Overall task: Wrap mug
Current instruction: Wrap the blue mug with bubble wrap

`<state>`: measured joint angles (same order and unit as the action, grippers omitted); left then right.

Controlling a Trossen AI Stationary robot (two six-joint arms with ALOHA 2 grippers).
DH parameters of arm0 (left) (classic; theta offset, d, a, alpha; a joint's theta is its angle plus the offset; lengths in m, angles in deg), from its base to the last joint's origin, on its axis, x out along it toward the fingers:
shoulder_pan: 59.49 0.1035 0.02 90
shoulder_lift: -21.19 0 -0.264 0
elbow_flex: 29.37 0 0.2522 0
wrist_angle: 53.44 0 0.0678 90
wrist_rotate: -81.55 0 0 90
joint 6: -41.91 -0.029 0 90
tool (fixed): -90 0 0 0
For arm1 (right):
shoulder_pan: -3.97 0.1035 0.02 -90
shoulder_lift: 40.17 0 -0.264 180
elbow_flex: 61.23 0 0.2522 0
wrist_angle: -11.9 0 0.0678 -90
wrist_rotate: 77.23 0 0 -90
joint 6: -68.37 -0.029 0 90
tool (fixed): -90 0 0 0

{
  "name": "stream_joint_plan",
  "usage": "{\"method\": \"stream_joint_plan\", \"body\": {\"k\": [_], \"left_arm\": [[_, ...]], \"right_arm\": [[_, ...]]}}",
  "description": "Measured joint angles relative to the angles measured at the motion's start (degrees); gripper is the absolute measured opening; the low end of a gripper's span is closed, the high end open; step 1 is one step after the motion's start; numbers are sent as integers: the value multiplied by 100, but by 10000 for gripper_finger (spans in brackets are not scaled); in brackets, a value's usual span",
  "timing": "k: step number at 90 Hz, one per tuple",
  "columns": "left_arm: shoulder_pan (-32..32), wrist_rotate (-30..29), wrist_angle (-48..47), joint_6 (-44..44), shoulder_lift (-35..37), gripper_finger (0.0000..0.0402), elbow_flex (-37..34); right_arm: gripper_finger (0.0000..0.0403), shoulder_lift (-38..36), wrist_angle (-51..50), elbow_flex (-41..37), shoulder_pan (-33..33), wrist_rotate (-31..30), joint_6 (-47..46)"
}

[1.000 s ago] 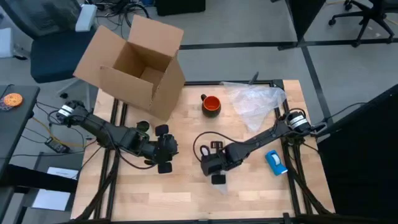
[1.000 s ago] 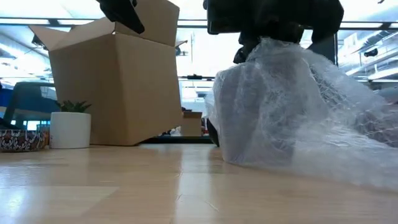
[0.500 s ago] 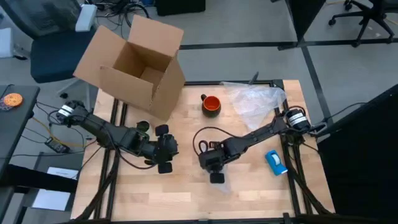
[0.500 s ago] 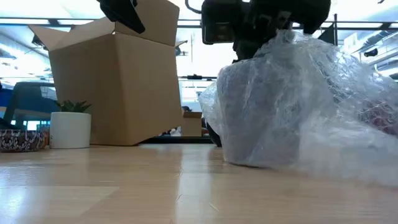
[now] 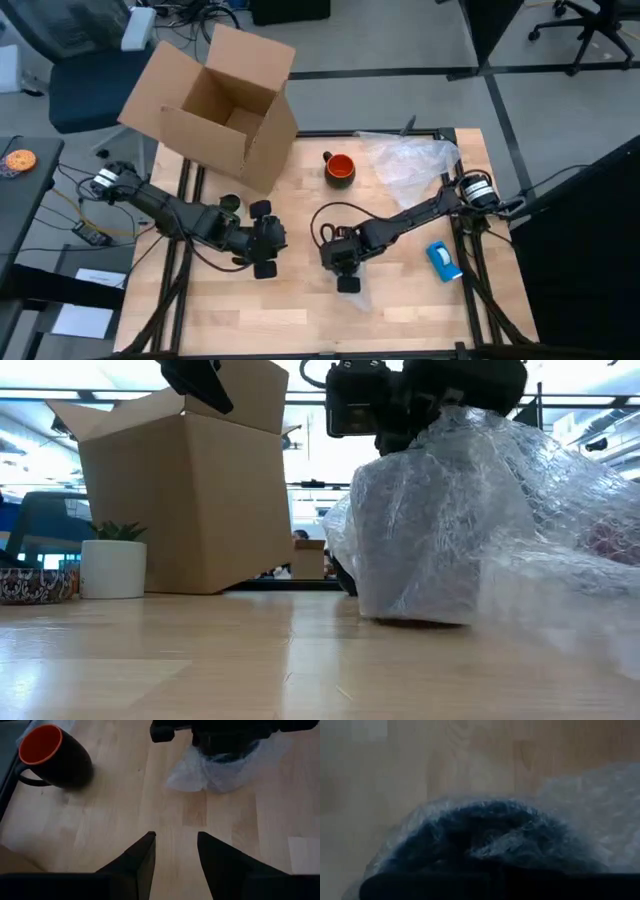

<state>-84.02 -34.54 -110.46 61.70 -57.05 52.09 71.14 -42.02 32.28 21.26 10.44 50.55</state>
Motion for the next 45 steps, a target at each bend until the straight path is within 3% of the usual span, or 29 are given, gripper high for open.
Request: {"method": "stream_joint_plan", "body": {"k": [27,45], "left_arm": [[0,0,7,0,0,129,0],[-2,0,7,0,0,129,0]], "right_arm": [[0,8,-541,-11,17,-929,-9],[0,-4,-707,168,34,-1007,-3]]}}
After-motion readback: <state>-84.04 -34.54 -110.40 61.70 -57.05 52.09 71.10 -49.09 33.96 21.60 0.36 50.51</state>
